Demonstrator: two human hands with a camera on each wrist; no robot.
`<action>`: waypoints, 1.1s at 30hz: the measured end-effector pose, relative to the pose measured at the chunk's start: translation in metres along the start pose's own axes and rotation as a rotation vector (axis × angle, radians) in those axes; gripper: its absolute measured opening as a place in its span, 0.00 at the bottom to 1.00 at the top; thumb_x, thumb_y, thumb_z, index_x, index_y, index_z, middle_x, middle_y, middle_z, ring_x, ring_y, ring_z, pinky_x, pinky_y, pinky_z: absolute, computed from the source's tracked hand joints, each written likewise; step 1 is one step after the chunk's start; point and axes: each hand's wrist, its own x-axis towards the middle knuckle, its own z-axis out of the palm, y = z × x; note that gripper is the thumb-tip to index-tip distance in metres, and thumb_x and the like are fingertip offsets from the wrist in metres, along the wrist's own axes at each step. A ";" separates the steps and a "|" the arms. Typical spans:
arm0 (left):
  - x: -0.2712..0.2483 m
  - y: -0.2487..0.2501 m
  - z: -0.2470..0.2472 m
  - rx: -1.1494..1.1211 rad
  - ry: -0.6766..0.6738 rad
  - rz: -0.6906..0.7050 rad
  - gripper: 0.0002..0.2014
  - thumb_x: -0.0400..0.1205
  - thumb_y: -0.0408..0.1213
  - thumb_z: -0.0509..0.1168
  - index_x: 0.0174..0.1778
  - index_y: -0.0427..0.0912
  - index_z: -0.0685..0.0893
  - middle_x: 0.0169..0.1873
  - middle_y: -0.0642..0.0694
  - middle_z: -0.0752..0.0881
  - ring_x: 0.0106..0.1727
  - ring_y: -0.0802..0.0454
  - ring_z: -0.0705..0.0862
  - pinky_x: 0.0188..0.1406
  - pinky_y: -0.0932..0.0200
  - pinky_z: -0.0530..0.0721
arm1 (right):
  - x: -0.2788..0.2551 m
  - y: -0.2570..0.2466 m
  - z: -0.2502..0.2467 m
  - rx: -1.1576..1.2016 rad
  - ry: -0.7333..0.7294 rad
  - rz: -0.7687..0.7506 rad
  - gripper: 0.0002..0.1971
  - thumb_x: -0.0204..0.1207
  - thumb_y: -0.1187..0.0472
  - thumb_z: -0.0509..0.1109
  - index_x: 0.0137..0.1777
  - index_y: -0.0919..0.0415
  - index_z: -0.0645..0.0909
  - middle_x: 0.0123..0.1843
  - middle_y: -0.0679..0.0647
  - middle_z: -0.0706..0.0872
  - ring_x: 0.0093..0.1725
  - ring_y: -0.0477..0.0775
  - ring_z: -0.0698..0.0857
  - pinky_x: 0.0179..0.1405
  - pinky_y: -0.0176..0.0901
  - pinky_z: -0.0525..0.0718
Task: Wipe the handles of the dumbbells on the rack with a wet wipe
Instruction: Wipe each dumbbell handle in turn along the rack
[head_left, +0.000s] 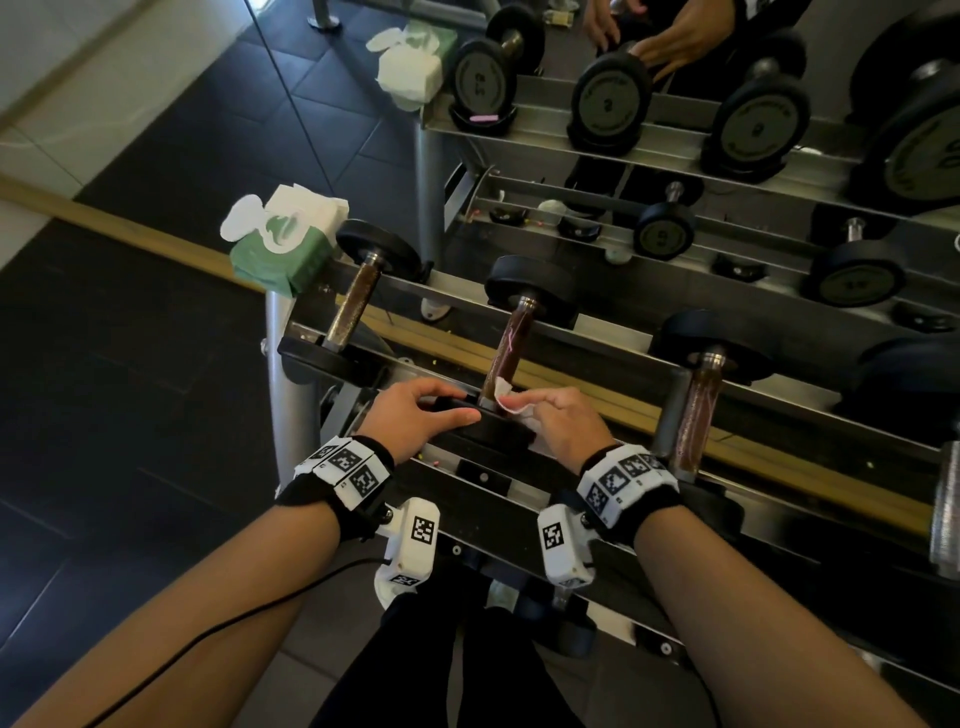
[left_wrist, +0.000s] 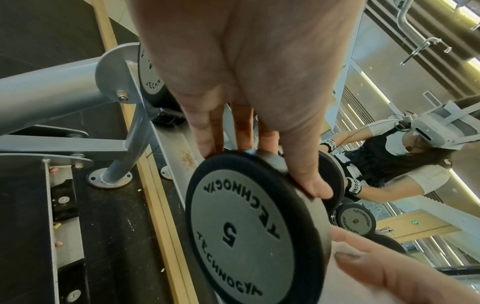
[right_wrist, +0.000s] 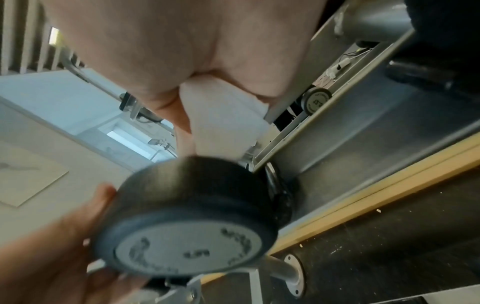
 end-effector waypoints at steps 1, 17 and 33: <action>0.000 0.000 0.000 -0.003 0.002 0.006 0.14 0.74 0.54 0.74 0.56 0.64 0.85 0.57 0.59 0.85 0.59 0.64 0.81 0.51 0.66 0.79 | 0.002 -0.006 -0.004 0.098 0.034 0.008 0.09 0.80 0.52 0.68 0.50 0.43 0.91 0.60 0.48 0.86 0.54 0.41 0.86 0.55 0.41 0.84; -0.001 -0.004 0.004 -0.043 0.046 -0.011 0.13 0.71 0.55 0.77 0.47 0.75 0.84 0.49 0.66 0.86 0.50 0.72 0.83 0.40 0.76 0.77 | 0.006 0.003 0.002 0.075 0.037 0.053 0.14 0.86 0.53 0.60 0.60 0.37 0.86 0.69 0.52 0.82 0.65 0.50 0.81 0.60 0.49 0.81; 0.006 -0.015 0.005 -0.073 0.037 -0.032 0.26 0.58 0.71 0.74 0.53 0.74 0.85 0.55 0.62 0.88 0.61 0.60 0.85 0.67 0.44 0.83 | 0.036 -0.021 0.011 0.602 0.180 0.161 0.33 0.81 0.76 0.52 0.73 0.40 0.77 0.75 0.53 0.78 0.71 0.59 0.79 0.74 0.65 0.75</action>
